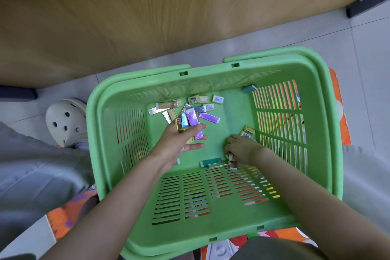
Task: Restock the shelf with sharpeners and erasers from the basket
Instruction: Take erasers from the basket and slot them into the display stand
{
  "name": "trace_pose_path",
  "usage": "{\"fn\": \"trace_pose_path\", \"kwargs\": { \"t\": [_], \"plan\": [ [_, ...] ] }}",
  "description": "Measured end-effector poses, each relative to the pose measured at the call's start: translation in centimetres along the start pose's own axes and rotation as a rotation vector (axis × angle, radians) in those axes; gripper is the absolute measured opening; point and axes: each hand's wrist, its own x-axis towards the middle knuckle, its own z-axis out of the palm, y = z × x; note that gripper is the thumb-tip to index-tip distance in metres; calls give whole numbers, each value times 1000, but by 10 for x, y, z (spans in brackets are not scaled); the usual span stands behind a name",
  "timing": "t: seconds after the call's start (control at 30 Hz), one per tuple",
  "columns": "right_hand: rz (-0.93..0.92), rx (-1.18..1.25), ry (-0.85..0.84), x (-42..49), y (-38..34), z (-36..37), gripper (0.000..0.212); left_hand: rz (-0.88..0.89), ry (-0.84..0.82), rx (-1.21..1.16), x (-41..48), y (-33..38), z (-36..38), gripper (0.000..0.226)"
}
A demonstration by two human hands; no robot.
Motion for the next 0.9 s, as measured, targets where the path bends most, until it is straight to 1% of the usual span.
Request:
{"fn": "trace_pose_path", "kwargs": {
  "t": [0.07, 0.13, 0.2, 0.3, 0.37, 0.5, 0.53, 0.57, 0.63, 0.7, 0.73, 0.83, 0.9],
  "plan": [
    [35, 147, 94, -4, -1, -1, 31, -2, 4, 12, -3, 0, -1, 12],
    [96, 378, 191, -11, -4, -8, 27, -2, 9, 18, -7, 0, -1, 13],
    [138, 597, 255, -22, -12, -23, 29, -3, 37, 38, -12, 0, -1, 16],
    [123, 822, 370, -38, -29, -54, 30, -20, 82, 85, -23, 3, 1, 13],
    [114, 940, 458, -49, -41, -76, 28, -31, 97, 111, -34, 11, 5, 19],
    [38, 1283, 621, -76, -70, -112, 17, 16, 87, 83, -59, 32, 13, 41],
    [20, 1321, 652, -83, -76, -120, 17, 28, 66, 80, -65, 38, 15, 42],
    [0, 1339, 678, -92, -82, -127, 18, 44, 41, 74, -72, 45, 17, 38],
    [-16, 1333, 726, -107, -91, -139, 24, 80, -6, 84, -85, 58, 20, 17],
    [-8, 1312, 784, -123, -98, -150, 30, 137, -51, 94, -95, 70, 24, 7],
    [0, 1300, 811, -131, -101, -156, 34, 161, -70, 89, -102, 76, 26, 6],
    [18, 1269, 897, -154, -112, -172, 48, 199, -104, 43, -125, 92, 31, 14],
    [59, 1210, 966, -165, -119, -180, 52, 203, -149, 38, -137, 98, 29, 7]
  ]
}}
